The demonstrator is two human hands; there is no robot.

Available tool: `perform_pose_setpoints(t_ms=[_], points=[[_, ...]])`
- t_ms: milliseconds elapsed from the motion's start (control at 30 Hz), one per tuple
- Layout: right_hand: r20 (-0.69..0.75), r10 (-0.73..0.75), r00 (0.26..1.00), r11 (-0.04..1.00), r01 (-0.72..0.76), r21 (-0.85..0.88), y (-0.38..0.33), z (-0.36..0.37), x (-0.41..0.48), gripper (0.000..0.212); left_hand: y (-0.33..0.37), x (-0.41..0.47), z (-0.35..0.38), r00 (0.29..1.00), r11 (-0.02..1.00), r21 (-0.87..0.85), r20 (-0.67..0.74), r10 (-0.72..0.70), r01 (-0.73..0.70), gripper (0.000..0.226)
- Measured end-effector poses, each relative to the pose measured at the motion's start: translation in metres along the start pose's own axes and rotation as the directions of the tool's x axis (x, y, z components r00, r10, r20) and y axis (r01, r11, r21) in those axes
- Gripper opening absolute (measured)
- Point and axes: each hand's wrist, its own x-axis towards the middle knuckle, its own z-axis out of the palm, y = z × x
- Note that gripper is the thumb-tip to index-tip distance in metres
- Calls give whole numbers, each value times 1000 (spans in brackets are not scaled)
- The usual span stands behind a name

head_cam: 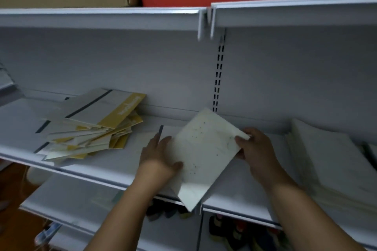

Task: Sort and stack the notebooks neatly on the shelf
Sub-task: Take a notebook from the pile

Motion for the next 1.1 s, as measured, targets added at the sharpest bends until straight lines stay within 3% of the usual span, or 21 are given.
perform_pose_setpoints(t_ms=[133, 233, 300, 467, 567, 667, 833, 1100], points=[[-4, -103, 995, 993, 103, 49, -25, -34, -4, 17, 26, -15, -16, 985, 920, -390, 167, 36, 33, 67], [-88, -132, 987, 986, 140, 89, -35, -70, -10, 13, 61, -22, -9, 969, 683, -724, 222, 105, 92, 47], [-144, -107, 984, 986, 123, 108, -42, -100, -13, 23, 93, -23, 7, 972, 569, -814, 213, 103, 118, 35], [-69, -90, 994, 995, 86, -51, -41, -164, -28, 33, 176, -24, 65, 968, 492, -850, 246, 60, 186, 24], [-68, -27, 997, 971, 10, -237, -30, -198, -29, 50, 215, -31, 90, 956, 519, -832, 279, 86, 196, 22], [-45, 62, 997, 924, -74, -374, -23, -227, -25, 63, 241, -35, 105, 954, 632, -762, 275, 117, 143, 19], [-144, -50, 988, 884, -23, -467, -21, -247, -17, 40, 254, -32, 123, 964, 731, -673, 251, 88, 108, 29], [-129, 68, 989, 786, -133, -604, -6, -257, -10, 52, 263, -34, 138, 956, 756, -655, 231, 182, 14, 32]])
